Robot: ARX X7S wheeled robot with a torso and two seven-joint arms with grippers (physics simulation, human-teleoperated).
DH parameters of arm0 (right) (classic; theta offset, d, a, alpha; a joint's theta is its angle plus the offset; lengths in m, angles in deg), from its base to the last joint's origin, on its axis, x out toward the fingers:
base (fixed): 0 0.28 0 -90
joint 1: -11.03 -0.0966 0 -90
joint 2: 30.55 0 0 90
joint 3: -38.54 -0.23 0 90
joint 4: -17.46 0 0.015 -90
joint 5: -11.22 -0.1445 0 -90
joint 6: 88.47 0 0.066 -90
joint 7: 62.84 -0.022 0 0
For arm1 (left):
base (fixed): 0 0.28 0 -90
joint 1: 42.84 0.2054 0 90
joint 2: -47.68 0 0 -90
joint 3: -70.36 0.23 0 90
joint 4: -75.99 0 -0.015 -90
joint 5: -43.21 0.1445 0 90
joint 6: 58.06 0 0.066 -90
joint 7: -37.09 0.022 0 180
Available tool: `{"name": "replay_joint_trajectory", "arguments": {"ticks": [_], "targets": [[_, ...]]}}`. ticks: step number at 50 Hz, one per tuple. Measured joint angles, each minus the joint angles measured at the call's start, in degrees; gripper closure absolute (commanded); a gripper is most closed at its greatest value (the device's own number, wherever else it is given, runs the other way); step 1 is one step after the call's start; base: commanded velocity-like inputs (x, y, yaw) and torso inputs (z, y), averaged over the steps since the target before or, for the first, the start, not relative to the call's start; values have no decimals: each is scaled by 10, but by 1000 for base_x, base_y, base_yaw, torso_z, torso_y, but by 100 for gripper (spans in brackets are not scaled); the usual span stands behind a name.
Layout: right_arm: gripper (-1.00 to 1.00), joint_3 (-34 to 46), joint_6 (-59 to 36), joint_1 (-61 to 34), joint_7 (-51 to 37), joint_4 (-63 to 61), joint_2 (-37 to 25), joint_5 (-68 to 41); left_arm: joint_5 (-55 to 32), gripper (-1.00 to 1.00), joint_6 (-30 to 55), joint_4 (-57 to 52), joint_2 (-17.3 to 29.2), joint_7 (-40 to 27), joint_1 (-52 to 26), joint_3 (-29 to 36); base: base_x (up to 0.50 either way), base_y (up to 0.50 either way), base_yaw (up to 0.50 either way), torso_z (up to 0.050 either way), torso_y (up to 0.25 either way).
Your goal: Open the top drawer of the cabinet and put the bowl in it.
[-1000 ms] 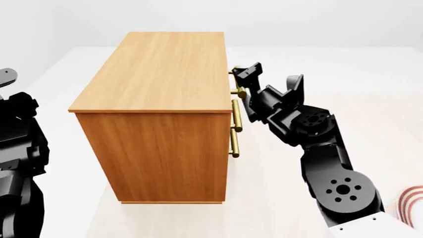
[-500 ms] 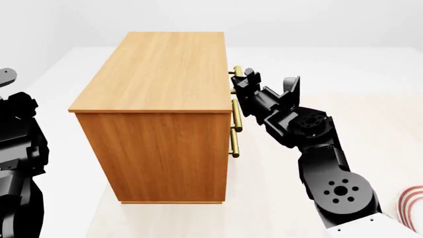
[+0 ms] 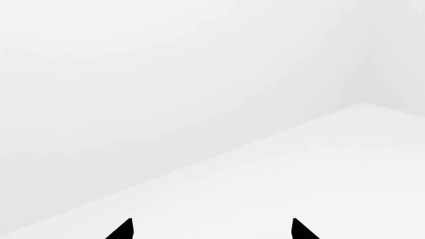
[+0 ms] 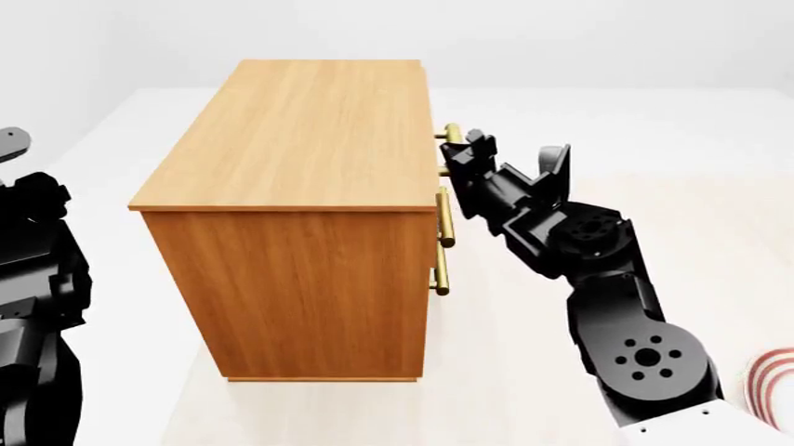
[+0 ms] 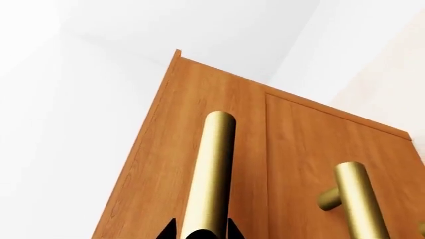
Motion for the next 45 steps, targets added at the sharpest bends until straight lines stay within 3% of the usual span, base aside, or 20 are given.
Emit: {"name": "replay_joint_trajectory", "arguments": {"ticks": [45], "targets": [[100, 15, -10, 1, 22, 0, -61, 5, 0, -100, 0, 0, 1, 1, 1, -2, 4, 0, 0, 0, 0]]}}
